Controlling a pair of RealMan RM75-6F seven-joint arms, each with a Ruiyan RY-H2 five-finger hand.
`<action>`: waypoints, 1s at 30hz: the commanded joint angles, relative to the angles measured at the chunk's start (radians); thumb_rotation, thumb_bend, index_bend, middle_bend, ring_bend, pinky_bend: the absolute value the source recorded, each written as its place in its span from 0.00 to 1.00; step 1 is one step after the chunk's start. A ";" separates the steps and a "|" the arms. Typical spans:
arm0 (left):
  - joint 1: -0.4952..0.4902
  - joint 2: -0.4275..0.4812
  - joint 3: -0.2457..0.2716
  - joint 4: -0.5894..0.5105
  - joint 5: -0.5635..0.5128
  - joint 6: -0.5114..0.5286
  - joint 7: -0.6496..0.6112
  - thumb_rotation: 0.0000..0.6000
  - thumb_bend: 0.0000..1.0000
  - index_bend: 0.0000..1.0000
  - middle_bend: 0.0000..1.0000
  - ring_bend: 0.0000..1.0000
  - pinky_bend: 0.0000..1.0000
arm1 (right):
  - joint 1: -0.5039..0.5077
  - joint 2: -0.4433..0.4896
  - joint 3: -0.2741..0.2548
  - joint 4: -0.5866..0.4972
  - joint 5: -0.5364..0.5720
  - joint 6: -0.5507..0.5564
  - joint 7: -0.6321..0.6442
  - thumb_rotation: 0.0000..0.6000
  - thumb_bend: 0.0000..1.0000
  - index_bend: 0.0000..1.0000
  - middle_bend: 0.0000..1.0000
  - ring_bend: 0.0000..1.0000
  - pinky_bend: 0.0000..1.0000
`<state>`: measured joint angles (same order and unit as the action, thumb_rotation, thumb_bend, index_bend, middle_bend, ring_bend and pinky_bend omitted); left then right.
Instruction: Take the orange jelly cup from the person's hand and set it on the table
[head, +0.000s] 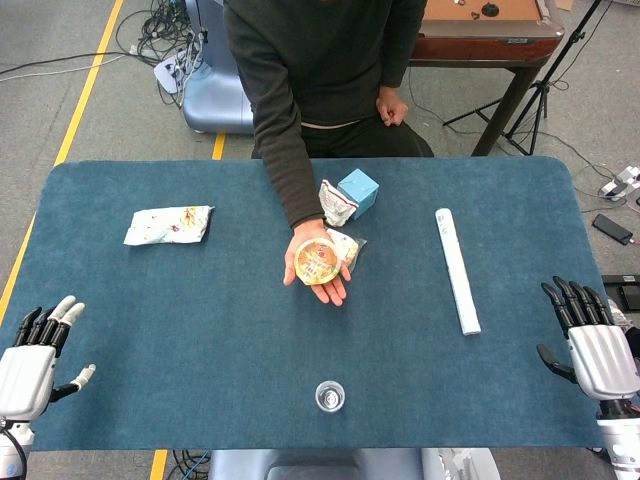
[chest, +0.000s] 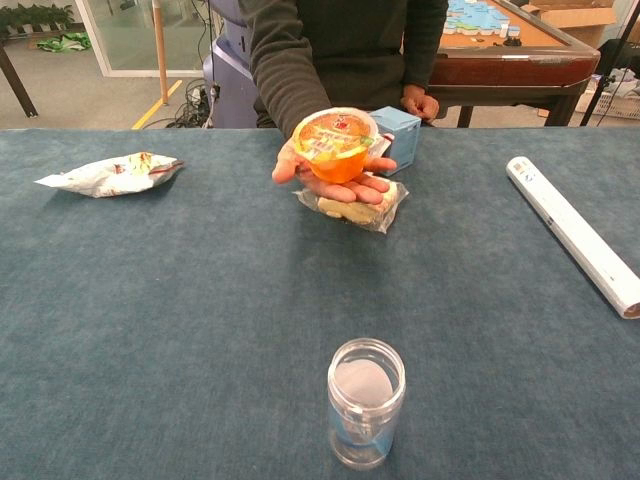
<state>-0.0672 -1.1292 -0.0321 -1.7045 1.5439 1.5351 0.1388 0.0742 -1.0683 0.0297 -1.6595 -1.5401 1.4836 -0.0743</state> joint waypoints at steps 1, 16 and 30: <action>0.000 0.000 0.001 0.001 0.000 0.000 -0.001 1.00 0.21 0.11 0.07 0.09 0.03 | 0.000 0.001 0.000 -0.002 -0.001 -0.001 -0.001 1.00 0.25 0.00 0.02 0.00 0.08; -0.001 -0.003 -0.001 0.003 0.010 0.007 -0.007 1.00 0.21 0.11 0.07 0.09 0.03 | 0.070 0.065 0.003 -0.086 -0.060 -0.085 -0.018 1.00 0.25 0.00 0.02 0.00 0.08; 0.004 -0.008 0.003 0.008 0.013 0.012 -0.010 1.00 0.21 0.11 0.07 0.09 0.03 | 0.381 0.115 0.132 -0.286 0.019 -0.457 -0.103 1.00 0.25 0.00 0.02 0.00 0.08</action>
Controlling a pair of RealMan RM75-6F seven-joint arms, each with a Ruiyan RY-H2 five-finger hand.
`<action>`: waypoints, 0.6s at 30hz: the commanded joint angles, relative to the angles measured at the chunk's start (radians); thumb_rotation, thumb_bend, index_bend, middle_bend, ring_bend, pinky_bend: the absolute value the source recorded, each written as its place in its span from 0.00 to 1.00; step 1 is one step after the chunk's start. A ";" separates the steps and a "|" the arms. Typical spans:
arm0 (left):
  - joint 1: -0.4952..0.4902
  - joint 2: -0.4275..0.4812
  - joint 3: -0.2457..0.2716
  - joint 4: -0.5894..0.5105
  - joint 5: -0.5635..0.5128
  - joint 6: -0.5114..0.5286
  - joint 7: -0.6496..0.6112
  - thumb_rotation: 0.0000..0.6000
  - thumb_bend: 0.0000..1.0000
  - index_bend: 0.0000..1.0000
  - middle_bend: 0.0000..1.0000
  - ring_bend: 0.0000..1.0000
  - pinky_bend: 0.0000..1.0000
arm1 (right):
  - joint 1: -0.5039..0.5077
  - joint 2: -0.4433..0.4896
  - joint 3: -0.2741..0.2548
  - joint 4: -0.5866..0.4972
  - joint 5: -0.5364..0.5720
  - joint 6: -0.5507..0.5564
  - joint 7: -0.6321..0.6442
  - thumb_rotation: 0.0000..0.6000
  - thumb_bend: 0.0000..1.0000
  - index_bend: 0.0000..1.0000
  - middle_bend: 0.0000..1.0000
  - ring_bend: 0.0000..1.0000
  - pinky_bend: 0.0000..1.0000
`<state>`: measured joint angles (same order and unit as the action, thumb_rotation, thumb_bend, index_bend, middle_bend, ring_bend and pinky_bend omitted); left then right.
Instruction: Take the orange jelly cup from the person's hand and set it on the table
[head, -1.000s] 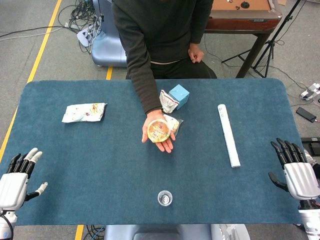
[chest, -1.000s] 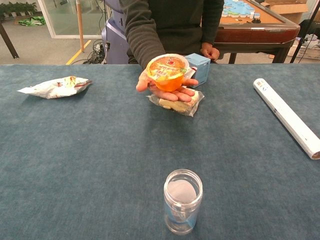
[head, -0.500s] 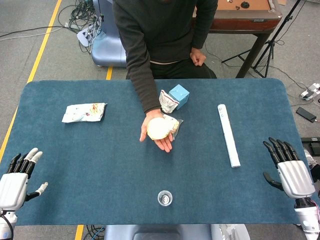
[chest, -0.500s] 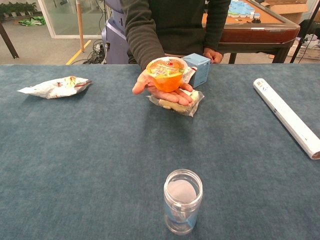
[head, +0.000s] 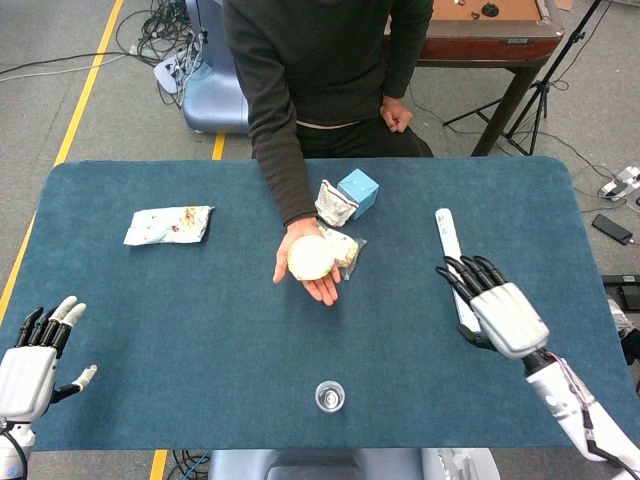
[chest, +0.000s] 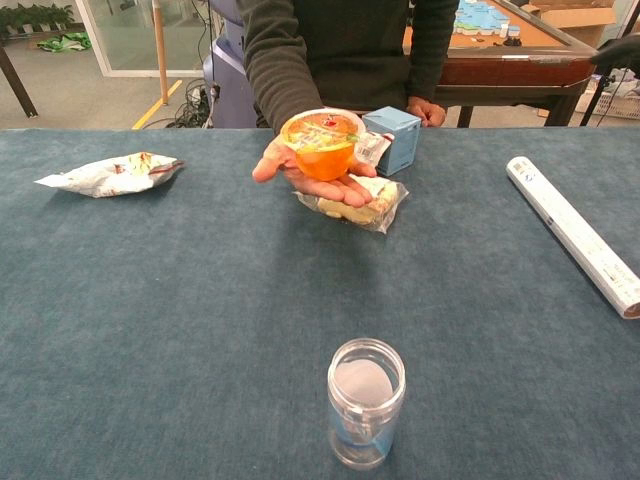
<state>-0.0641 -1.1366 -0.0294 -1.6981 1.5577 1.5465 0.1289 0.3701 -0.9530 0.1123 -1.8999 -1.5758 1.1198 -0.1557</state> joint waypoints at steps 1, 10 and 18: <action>0.001 -0.001 0.001 0.003 -0.002 0.000 -0.001 1.00 0.21 0.11 0.07 0.09 0.03 | 0.108 -0.008 0.060 -0.048 0.071 -0.118 -0.024 1.00 0.25 0.00 0.02 0.00 0.08; 0.007 0.003 0.000 0.014 -0.008 0.005 -0.013 1.00 0.21 0.11 0.07 0.09 0.03 | 0.334 -0.148 0.148 0.021 0.283 -0.330 -0.092 1.00 0.25 0.00 0.02 0.00 0.08; 0.018 0.002 0.006 0.022 -0.011 0.012 -0.026 1.00 0.21 0.11 0.07 0.09 0.03 | 0.492 -0.295 0.176 0.139 0.445 -0.400 -0.196 1.00 0.25 0.00 0.02 0.00 0.08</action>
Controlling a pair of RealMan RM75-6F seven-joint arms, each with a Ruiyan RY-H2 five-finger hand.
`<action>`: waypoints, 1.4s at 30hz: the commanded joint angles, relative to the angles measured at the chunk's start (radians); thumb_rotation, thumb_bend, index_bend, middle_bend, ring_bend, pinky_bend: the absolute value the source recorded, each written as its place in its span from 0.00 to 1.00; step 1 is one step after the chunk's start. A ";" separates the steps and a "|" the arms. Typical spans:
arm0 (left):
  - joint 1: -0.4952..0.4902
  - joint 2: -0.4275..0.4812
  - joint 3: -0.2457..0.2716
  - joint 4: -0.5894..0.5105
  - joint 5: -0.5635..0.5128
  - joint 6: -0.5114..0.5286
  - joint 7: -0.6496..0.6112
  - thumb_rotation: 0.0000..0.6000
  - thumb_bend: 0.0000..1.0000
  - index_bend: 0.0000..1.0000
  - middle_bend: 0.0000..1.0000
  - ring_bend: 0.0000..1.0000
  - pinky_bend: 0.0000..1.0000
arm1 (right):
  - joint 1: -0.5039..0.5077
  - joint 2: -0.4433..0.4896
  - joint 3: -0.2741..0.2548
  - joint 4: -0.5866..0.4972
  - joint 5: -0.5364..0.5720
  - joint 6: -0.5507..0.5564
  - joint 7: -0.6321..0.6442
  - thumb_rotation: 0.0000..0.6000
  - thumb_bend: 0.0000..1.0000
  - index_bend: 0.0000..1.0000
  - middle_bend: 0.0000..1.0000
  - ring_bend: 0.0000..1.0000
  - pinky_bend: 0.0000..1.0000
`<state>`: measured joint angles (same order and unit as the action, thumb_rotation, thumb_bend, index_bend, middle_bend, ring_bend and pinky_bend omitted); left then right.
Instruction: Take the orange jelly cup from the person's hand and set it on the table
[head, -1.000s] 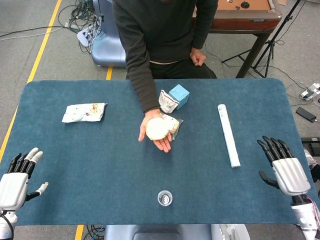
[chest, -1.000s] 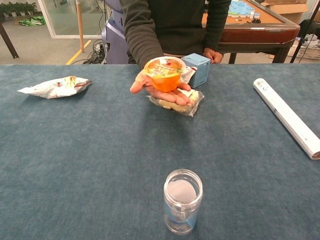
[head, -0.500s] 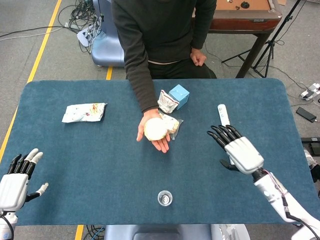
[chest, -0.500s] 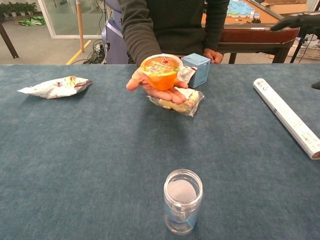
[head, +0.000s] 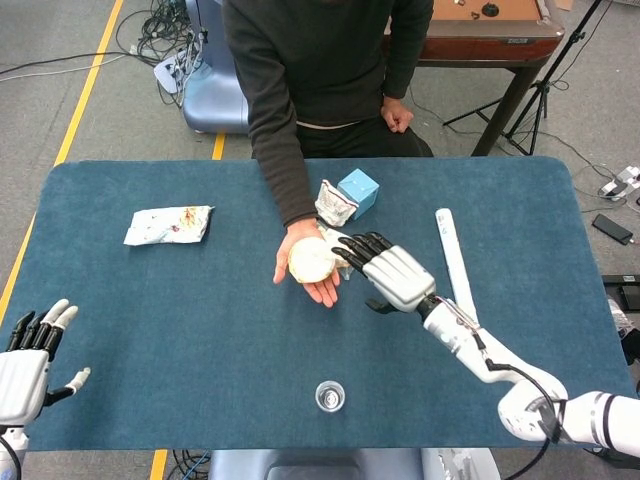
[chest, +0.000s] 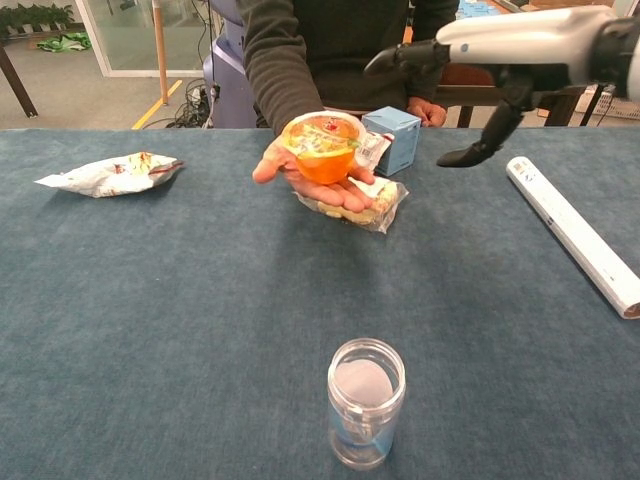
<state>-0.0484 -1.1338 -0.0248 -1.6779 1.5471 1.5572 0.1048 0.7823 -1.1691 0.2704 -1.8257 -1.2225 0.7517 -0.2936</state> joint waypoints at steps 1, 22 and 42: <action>0.003 -0.001 0.002 0.003 -0.001 0.002 -0.002 1.00 0.21 0.11 0.07 0.09 0.03 | 0.094 -0.094 0.019 0.077 0.109 -0.034 -0.066 1.00 0.25 0.00 0.02 0.00 0.08; 0.018 0.006 0.002 0.008 -0.003 0.015 -0.013 1.00 0.21 0.11 0.07 0.09 0.03 | 0.334 -0.261 -0.026 0.248 0.385 -0.069 -0.167 1.00 0.25 0.00 0.02 0.00 0.08; 0.023 0.004 0.000 0.024 -0.012 0.013 -0.024 1.00 0.21 0.11 0.07 0.09 0.03 | 0.270 -0.229 -0.035 0.229 0.217 0.066 -0.015 1.00 0.44 0.46 0.31 0.28 0.56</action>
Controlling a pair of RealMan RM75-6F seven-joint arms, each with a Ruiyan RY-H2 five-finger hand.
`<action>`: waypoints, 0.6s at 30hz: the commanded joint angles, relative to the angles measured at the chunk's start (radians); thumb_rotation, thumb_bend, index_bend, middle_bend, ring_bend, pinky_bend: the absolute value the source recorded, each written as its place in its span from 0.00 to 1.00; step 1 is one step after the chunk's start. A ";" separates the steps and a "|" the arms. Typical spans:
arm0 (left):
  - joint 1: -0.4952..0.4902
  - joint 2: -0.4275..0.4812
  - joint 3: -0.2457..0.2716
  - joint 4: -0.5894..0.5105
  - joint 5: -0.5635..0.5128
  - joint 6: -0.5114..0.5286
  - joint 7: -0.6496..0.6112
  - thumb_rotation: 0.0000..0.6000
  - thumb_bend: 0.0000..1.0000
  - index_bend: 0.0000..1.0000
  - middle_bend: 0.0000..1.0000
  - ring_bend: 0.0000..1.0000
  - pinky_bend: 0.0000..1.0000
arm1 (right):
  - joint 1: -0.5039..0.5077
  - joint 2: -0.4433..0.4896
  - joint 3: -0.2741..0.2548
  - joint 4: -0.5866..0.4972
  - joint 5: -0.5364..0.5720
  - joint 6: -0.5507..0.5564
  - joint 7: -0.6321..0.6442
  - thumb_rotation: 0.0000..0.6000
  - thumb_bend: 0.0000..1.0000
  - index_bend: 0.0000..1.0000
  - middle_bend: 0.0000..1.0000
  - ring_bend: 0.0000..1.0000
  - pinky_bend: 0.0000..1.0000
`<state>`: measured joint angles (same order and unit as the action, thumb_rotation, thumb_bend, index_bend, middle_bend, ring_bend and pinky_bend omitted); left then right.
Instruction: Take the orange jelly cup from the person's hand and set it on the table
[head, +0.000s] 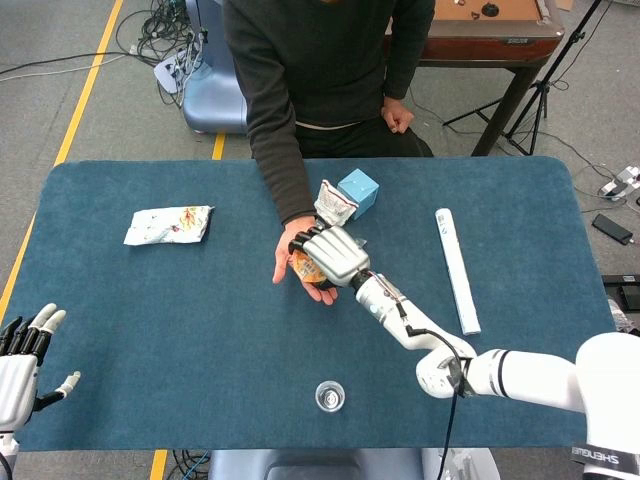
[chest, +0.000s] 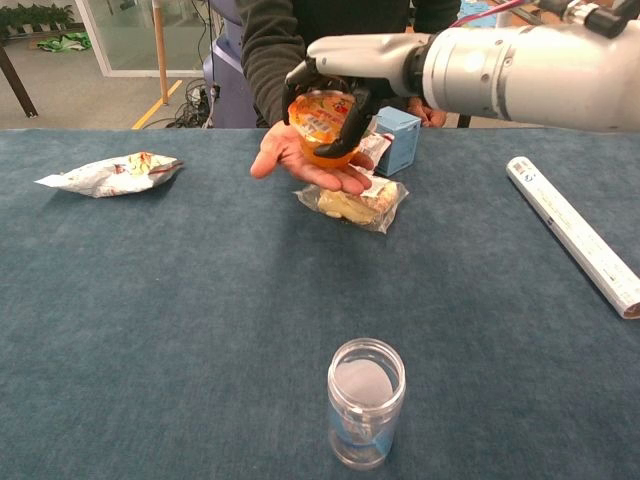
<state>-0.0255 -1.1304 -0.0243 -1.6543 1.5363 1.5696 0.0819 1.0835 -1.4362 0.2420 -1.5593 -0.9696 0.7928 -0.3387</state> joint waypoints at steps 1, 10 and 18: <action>0.000 0.001 -0.001 0.001 0.000 0.001 -0.001 1.00 0.21 0.11 0.07 0.09 0.03 | -0.048 0.062 -0.010 -0.057 -0.055 0.038 0.046 1.00 0.44 0.46 0.31 0.28 0.56; -0.003 0.002 0.000 -0.007 0.010 -0.001 0.005 1.00 0.21 0.11 0.07 0.09 0.03 | -0.196 0.243 -0.083 -0.175 -0.199 0.125 0.137 1.00 0.43 0.46 0.31 0.28 0.56; -0.007 -0.001 0.000 -0.018 0.017 -0.004 0.018 1.00 0.21 0.11 0.07 0.09 0.03 | -0.274 0.265 -0.155 -0.119 -0.252 0.122 0.188 1.00 0.43 0.46 0.31 0.28 0.56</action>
<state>-0.0325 -1.1313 -0.0241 -1.6725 1.5533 1.5657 0.1000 0.8198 -1.1693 0.0973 -1.6905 -1.2126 0.9165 -0.1606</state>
